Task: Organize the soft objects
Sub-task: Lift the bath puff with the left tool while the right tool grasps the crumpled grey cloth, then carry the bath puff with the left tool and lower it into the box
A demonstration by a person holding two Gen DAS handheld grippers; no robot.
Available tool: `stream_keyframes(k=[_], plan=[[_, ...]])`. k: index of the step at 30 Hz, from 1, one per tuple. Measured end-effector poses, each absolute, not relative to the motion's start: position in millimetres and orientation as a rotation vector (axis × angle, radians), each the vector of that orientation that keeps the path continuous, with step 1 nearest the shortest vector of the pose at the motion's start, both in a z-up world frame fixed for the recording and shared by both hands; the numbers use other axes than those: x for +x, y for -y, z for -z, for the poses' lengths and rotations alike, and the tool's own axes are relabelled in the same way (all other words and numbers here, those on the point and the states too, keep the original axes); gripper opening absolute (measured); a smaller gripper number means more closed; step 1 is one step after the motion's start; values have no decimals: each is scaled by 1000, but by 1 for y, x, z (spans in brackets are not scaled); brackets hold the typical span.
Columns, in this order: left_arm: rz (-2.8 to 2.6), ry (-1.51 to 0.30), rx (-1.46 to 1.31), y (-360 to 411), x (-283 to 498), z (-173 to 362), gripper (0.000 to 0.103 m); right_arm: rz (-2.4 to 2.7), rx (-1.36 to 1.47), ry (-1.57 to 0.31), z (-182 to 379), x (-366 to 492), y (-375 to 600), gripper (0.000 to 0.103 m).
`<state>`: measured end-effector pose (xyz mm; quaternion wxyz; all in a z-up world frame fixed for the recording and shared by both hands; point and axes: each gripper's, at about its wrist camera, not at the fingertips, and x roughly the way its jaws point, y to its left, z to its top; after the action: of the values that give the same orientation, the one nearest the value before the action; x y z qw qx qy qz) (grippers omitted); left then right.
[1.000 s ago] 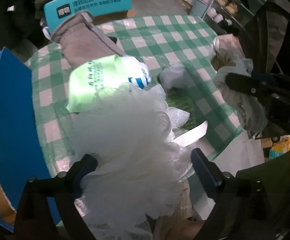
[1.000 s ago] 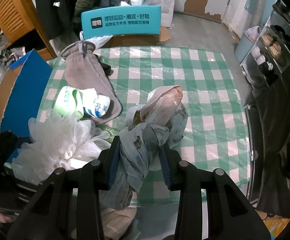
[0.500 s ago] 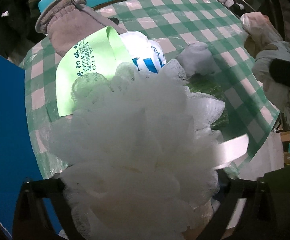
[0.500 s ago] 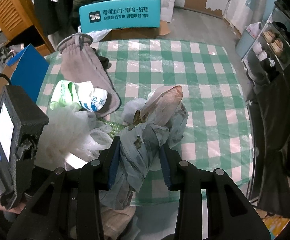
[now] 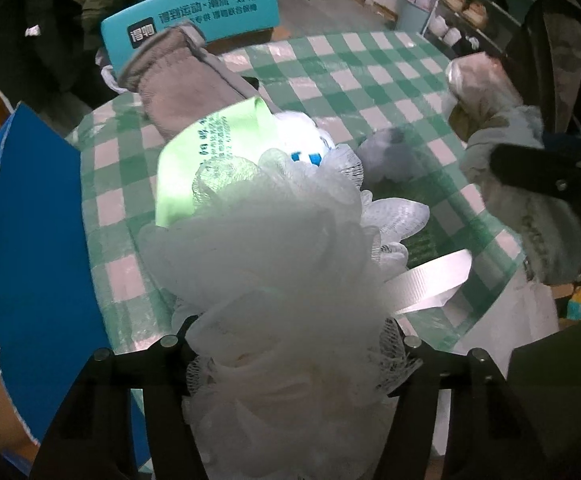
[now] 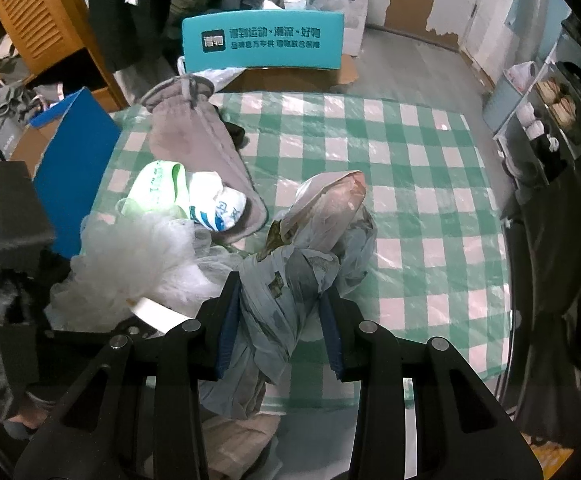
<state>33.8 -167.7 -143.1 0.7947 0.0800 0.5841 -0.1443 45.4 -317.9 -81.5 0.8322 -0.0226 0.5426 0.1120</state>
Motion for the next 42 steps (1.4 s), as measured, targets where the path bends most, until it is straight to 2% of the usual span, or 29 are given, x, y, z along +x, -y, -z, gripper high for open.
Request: stream_keyframes(k=[19, 42], plan=[[298, -1063, 49, 124, 27, 55, 62, -288, -46, -1068, 45, 41, 301, 36], [186, -952, -60, 44, 28, 10, 59, -383, -101, -1027, 19, 46, 237, 36]])
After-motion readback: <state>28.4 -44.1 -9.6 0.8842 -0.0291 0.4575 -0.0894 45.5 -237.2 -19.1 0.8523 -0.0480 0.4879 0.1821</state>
